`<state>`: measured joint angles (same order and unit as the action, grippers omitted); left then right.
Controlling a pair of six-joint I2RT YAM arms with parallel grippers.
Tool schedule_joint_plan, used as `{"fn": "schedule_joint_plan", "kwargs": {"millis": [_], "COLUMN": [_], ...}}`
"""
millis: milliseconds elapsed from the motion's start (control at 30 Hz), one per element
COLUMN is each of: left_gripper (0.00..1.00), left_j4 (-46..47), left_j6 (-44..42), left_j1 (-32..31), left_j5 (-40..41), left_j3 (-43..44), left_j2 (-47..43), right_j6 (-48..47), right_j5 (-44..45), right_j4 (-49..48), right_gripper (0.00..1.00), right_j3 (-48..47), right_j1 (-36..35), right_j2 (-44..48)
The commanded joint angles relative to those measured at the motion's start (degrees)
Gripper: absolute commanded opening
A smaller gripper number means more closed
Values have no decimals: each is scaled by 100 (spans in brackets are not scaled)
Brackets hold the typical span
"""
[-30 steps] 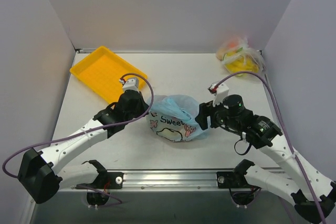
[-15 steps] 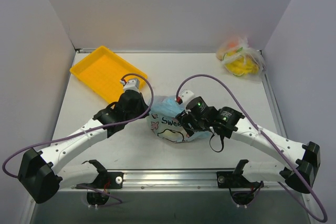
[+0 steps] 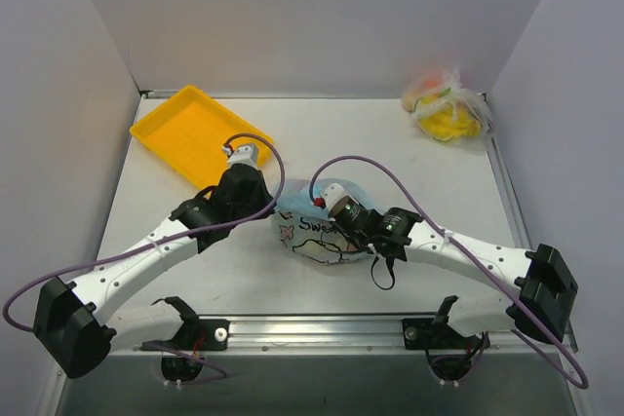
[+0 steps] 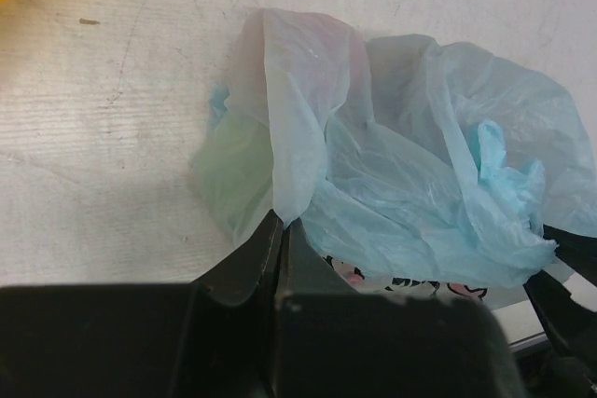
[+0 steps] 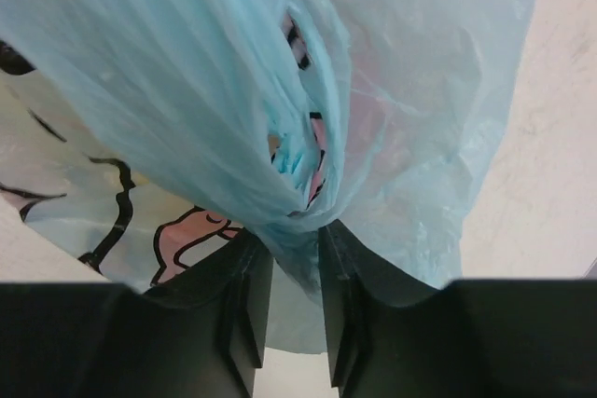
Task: Untie the knot of the plastic bag and take out the fruit
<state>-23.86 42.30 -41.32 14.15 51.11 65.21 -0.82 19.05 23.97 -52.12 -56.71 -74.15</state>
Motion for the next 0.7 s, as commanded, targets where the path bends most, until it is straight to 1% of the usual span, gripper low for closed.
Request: {"fn": "schedule_joint_plan", "kwargs": {"millis": [0, 67, 133, 167, 200, 267, 300, 400, 500, 567, 600, 633, 667], "left_gripper": [0, 0, 0, 0, 0, 0, 0, 0, 0, 0, 0, 0, 17], "left_j4": [-128, -181, -207, -216, -225, -242, -242, -251, -242, -233, -233, -242, -242], "left_j6": [-196, -223, -301, -337, -389, -425, -468, -530, -583, -627, -705, -758, -881], "left_j1": [124, 220, 387, 440, 510, 642, 678, 783, 836, 836, 836, 836, 836], "left_j5": [175, 211, 167, 132, 62, 18, 9, 9, -26, -88, -105, -132, -219], "left_j3": [303, 268, 198, 189, 162, 171, 171, 215, 285, 381, 417, 461, 557], "left_j2": [-114, -114, -123, -114, -88, -17, -8, 88, 158, 176, 159, 150, 89], "right_j6": [-6, 38, 221, 283, 354, 582, 661, 978, 1163, 1207, 1224, 1233, 1225], "right_j5": [836, 1074, 1049, 979, 856, 452, 311, -313, -874, -1034, -1200, -1306, -1429], "right_j4": [-278, -296, -314, -331, -375, -454, -498, -542, -533, -525, -533, -525, -516], "right_gripper": [24, 16, 13, 11, 9, 7, 6, 6, 6, 7, 8, 12, 16], "right_j3": [166, 263, 325, 395, 439, 571, 606, 668, 668, 677, 685, 677, 659], "right_j1": [89, 360, 590, 887, 1020, 1449, 1591, 2004, 2164, 2173, 2181, 2182, 2182], "right_j2": [295, 488, 918, 1085, 1470, 1858, 2191, 2649, 2826, 2871, 2888, 2880, 2880]}}
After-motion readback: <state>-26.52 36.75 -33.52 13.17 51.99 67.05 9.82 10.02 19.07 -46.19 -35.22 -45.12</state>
